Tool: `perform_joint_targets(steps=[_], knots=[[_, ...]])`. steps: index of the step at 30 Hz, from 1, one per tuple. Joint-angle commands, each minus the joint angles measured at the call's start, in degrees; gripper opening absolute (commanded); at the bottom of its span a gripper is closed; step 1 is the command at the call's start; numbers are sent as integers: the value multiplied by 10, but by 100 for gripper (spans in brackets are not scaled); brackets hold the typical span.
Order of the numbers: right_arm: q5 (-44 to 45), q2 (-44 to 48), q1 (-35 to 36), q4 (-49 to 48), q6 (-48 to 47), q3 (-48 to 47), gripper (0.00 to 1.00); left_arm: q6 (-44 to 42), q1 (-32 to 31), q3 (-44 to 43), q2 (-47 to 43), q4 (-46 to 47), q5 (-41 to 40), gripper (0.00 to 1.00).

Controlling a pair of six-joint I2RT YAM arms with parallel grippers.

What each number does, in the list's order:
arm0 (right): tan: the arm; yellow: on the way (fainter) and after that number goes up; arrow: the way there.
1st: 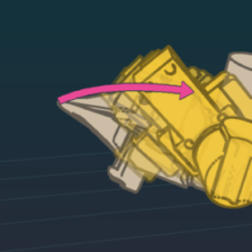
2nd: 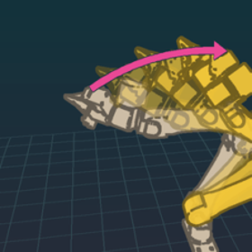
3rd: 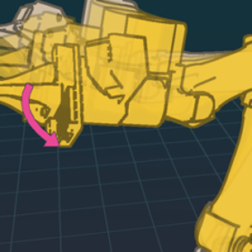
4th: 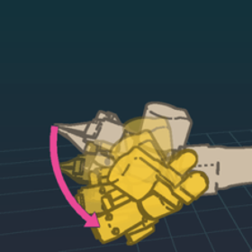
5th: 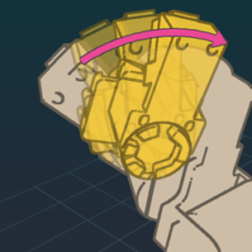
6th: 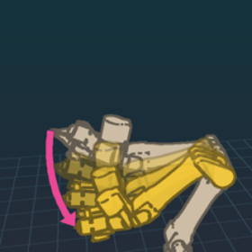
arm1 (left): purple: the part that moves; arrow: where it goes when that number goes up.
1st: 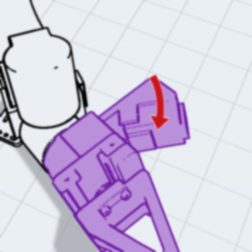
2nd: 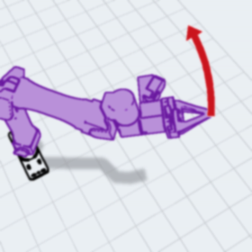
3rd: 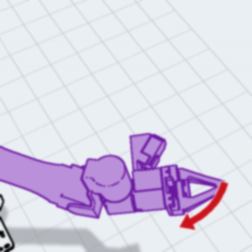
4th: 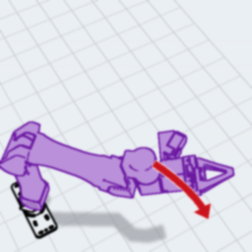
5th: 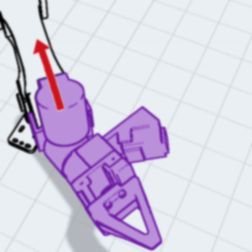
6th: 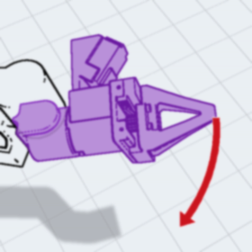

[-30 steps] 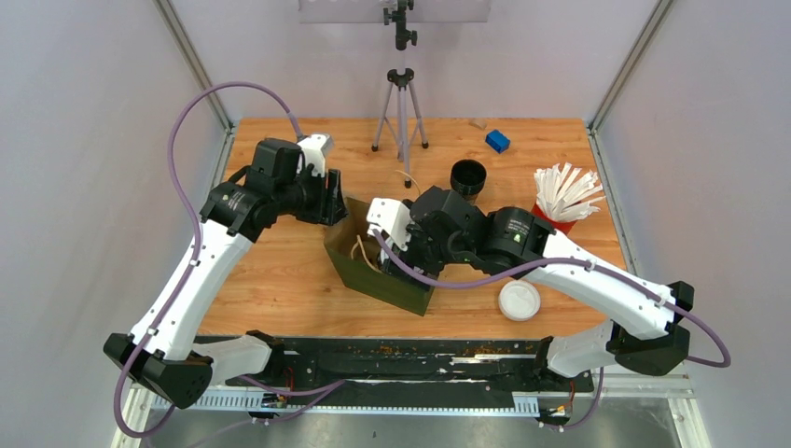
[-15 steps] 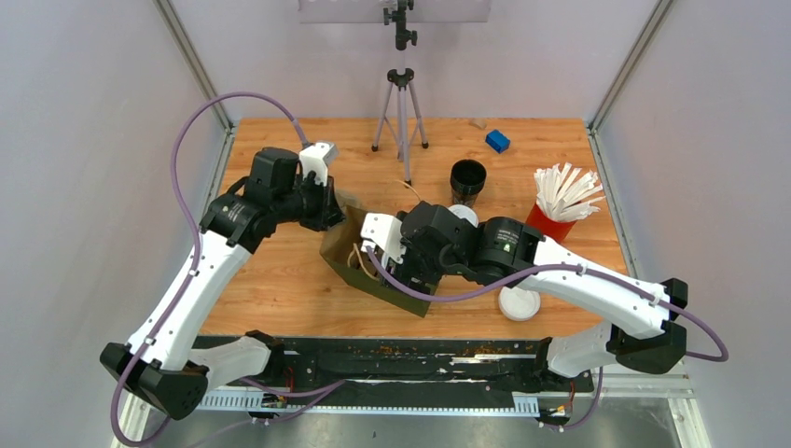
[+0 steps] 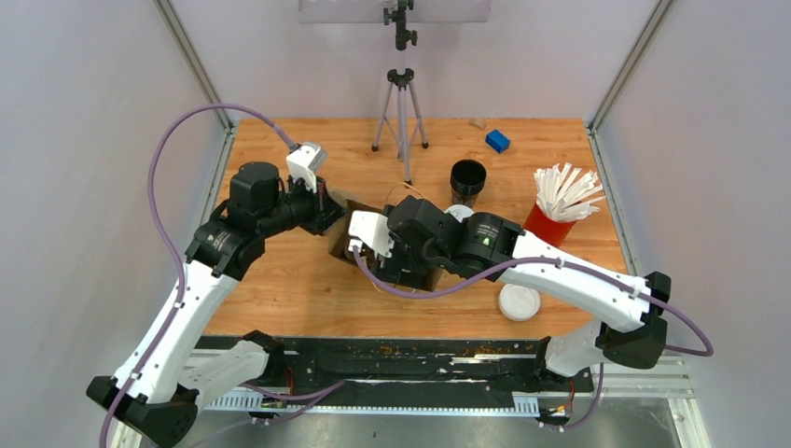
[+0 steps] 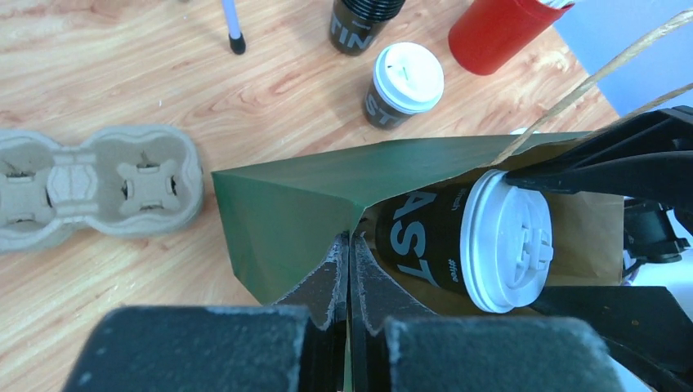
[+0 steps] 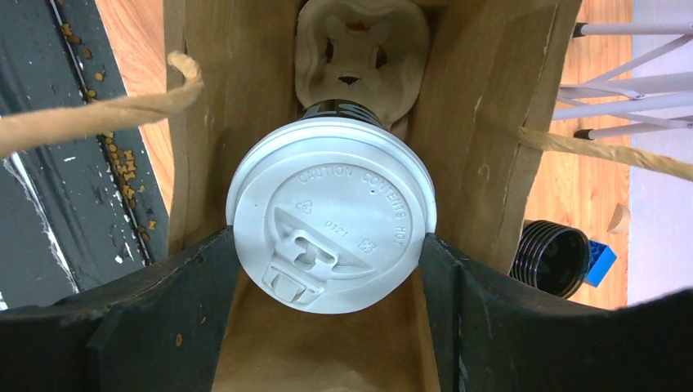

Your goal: Pack the takeout coffee

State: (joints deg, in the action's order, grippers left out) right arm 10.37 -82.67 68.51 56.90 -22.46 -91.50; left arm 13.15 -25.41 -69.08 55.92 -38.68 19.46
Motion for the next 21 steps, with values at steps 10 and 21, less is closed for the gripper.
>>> perform_joint_targets(steps=[10,21], knots=[[5,20,40,-31,-58,68,73,57,0,74,-101,-2,-43,46],[74,44,91,-59,-58,124,73,64,0,51,-151,-184,-5,69]])
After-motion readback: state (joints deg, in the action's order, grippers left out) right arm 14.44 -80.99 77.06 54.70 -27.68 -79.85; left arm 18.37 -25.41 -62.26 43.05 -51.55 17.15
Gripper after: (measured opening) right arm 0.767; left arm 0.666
